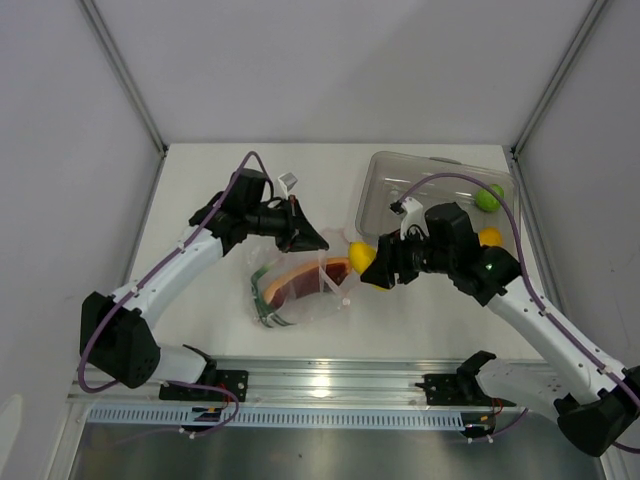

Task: Place the food in the zip-top bag and seal the zipper
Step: Place the fake fruit in the zipper food storage bag.

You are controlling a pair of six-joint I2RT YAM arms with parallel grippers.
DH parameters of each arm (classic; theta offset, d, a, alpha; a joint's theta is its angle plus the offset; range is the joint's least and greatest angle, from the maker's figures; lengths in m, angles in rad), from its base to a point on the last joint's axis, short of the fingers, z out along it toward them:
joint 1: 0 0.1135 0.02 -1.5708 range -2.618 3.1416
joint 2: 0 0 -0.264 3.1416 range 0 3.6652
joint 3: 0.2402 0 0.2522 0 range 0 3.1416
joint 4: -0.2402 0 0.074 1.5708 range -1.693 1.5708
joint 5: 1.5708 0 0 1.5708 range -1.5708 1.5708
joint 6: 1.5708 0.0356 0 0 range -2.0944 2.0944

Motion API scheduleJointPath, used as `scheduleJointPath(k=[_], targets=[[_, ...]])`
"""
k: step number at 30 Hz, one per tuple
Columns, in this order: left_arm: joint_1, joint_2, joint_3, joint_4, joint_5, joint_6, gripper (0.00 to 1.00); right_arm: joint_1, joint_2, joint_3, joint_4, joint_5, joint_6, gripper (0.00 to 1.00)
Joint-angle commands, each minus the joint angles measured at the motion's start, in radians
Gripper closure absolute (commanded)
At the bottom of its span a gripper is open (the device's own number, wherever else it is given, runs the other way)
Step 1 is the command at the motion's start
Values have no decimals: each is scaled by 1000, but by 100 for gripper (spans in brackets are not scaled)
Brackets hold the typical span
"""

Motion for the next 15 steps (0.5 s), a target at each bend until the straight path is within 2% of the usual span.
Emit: scheduleJointPath(k=[1, 7, 15], targets=[[-5, -53, 31, -15, 10, 33, 99, 25, -34, 2, -32, -52, 33, 100], [-6, -82, 14, -54, -12, 41, 99, 54, -16, 18, -11, -90, 59, 100], [-16, -119, 14, -80, -30, 39, 100, 99, 107, 66, -61, -87, 28, 100]])
